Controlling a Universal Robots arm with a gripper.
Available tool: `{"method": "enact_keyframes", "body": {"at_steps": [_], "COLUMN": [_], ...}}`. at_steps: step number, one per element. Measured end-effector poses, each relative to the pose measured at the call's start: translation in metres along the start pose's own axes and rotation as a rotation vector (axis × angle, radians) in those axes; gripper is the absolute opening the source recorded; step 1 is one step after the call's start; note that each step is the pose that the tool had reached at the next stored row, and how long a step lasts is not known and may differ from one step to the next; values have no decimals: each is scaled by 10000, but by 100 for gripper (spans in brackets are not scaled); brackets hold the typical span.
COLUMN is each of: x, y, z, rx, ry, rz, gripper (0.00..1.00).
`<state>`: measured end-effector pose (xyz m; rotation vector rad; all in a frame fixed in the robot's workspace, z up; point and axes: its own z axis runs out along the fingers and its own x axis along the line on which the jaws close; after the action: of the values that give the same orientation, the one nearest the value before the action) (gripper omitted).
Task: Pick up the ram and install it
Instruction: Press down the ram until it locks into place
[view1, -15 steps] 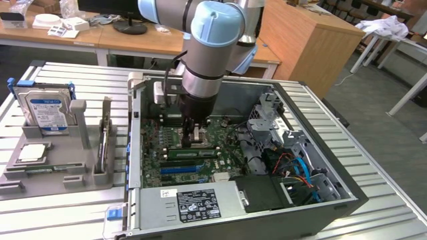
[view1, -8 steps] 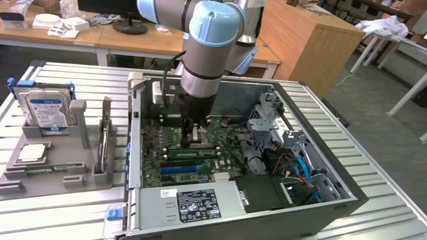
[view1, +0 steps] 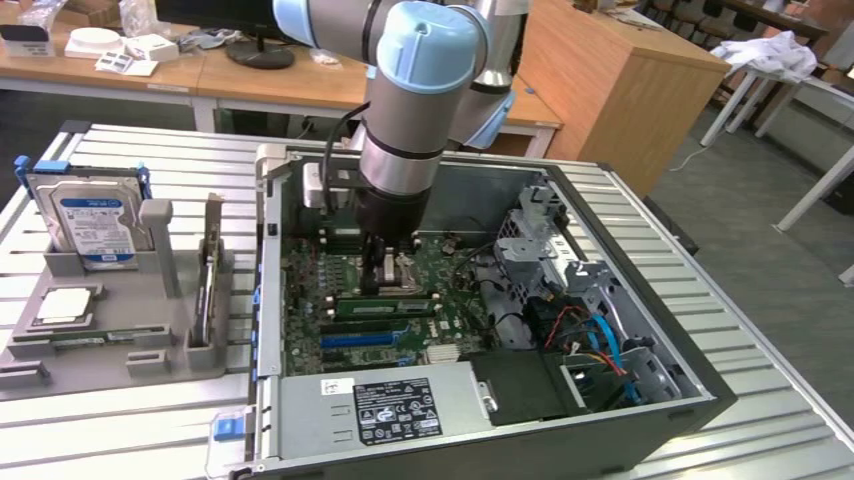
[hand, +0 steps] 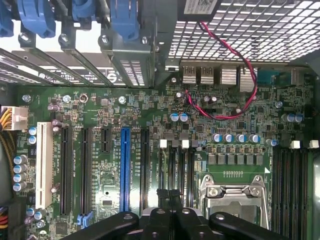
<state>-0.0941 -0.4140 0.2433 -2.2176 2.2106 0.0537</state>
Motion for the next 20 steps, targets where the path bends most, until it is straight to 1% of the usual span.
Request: {"method": "enact_keyframes", "body": {"at_steps": [9,13,19,20], "x": [0,1,1,1], "y": [16,21,21,21], "z": [2,18,19,34], "rx": [0,3,4,3], "ry": [0,15,15,16], "rz": [3,1,2,2], "gripper": [11,11,11,11]}}
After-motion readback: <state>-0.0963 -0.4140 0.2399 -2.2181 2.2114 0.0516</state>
